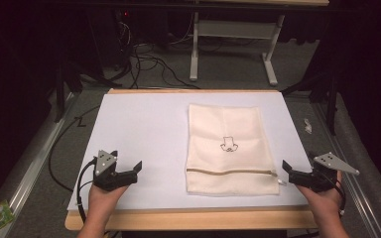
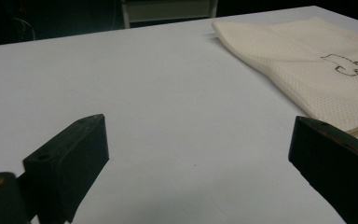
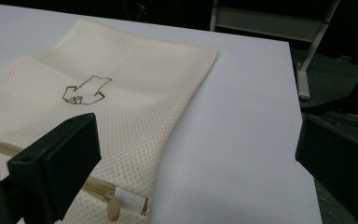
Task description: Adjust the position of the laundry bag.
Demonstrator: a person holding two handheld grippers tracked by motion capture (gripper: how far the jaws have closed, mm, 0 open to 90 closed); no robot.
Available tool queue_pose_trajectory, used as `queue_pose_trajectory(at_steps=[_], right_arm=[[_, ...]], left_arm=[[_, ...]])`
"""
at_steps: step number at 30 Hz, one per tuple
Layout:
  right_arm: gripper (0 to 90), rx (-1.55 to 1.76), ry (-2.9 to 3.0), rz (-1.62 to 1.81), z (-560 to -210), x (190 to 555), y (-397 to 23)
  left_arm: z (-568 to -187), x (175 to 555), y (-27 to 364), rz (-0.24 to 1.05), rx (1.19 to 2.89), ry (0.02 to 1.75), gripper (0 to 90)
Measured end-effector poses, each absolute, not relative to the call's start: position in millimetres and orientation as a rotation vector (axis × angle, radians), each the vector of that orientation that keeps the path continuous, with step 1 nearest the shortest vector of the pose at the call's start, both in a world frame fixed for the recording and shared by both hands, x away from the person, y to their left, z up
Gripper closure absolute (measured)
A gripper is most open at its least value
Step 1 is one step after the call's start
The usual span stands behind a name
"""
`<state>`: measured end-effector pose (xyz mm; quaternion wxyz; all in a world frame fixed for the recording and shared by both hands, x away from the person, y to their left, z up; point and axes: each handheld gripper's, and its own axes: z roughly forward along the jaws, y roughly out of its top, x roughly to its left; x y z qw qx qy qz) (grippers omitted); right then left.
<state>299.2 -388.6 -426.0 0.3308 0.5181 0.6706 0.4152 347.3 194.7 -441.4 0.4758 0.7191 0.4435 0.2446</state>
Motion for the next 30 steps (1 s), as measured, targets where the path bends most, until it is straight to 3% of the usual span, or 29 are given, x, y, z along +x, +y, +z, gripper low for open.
queue_pose_trajectory(at_steps=[13,17,30], right_arm=[[2.9,1.364,1.781,1.085,-432.4,302.2,-391.3],[4.3,1.367,1.796,1.080,-434.2,303.0,-389.8],[5.7,1.332,1.827,1.077,-437.8,303.4,-384.2]], left_arm=[[-440.7,347.2,176.8,0.536,1.809,1.056,10.0],[-442.5,347.6,170.5,0.514,1.805,1.057,16.8],[-457.9,374.2,88.2,0.330,1.895,0.973,35.1]])
